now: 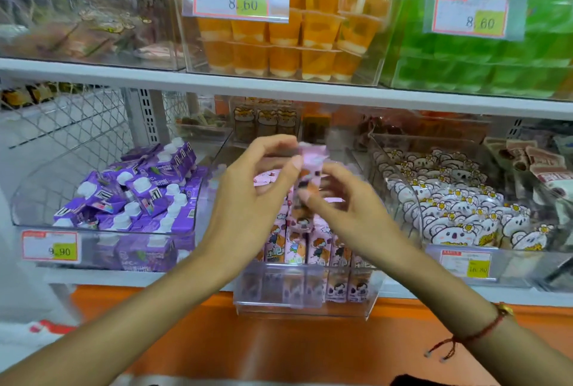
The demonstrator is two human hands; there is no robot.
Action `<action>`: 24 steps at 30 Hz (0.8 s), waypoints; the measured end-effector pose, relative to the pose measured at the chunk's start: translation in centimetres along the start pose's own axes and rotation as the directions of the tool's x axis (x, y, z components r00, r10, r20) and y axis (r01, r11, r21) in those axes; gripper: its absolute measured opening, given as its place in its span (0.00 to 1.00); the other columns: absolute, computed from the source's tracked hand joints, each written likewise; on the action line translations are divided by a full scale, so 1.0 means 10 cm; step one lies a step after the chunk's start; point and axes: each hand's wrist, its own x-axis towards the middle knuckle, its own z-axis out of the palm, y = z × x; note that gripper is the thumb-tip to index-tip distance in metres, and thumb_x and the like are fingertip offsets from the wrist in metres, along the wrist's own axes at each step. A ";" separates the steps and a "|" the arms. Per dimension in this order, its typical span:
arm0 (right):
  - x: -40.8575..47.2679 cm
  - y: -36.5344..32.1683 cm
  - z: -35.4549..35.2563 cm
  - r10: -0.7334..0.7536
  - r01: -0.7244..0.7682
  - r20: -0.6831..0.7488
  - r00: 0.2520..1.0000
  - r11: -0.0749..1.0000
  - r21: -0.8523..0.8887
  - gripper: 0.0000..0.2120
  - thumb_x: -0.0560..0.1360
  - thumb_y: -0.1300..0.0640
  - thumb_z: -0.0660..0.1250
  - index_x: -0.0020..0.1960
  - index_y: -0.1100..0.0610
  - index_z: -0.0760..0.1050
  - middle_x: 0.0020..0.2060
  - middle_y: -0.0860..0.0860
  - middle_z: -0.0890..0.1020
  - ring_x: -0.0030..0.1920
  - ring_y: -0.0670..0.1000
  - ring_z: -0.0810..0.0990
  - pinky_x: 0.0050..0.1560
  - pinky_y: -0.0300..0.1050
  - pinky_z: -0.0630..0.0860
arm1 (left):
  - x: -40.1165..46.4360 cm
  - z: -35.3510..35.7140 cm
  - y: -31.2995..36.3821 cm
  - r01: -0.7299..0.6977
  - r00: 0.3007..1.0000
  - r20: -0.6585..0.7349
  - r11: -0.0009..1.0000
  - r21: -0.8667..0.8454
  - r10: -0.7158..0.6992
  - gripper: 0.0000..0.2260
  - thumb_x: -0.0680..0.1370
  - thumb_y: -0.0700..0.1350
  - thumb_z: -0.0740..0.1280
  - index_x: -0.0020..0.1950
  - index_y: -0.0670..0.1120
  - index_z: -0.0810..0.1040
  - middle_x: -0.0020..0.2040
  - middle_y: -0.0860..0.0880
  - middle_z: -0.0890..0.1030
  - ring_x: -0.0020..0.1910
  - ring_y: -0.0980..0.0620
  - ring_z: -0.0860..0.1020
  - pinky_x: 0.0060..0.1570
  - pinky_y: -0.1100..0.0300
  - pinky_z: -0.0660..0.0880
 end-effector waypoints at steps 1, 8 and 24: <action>0.02 0.00 -0.01 0.098 -0.095 -0.019 0.995 0.987 0.127 0.13 0.77 0.55 0.67 0.60 0.53 0.72 0.43 0.41 0.84 0.48 0.41 0.81 0.54 0.38 0.77 | -0.01 0.00 -0.02 0.025 1.000 0.017 1.000 0.005 -0.025 0.11 0.78 0.45 0.67 0.60 0.53 0.75 0.55 0.61 0.80 0.55 0.65 0.78 0.47 0.74 0.73; 0.06 0.07 -0.04 0.341 -0.318 0.015 0.940 0.860 0.400 0.15 0.76 0.54 0.67 0.61 0.57 0.74 0.48 0.52 0.86 0.50 0.49 0.84 0.59 0.49 0.78 | -0.13 0.01 -0.19 0.112 0.986 0.099 0.969 0.222 -0.136 0.13 0.73 0.52 0.72 0.55 0.63 0.75 0.49 0.64 0.78 0.46 0.62 0.79 0.48 0.57 0.78; 0.03 0.06 -0.10 0.199 -0.163 -0.055 0.978 0.907 0.389 0.09 0.77 0.58 0.67 0.57 0.54 0.76 0.46 0.49 0.85 0.48 0.45 0.84 0.53 0.39 0.79 | -0.10 -0.02 -0.25 -0.035 0.978 0.204 0.917 0.397 -0.051 0.14 0.78 0.52 0.66 0.61 0.62 0.71 0.62 0.66 0.74 0.59 0.61 0.75 0.59 0.56 0.73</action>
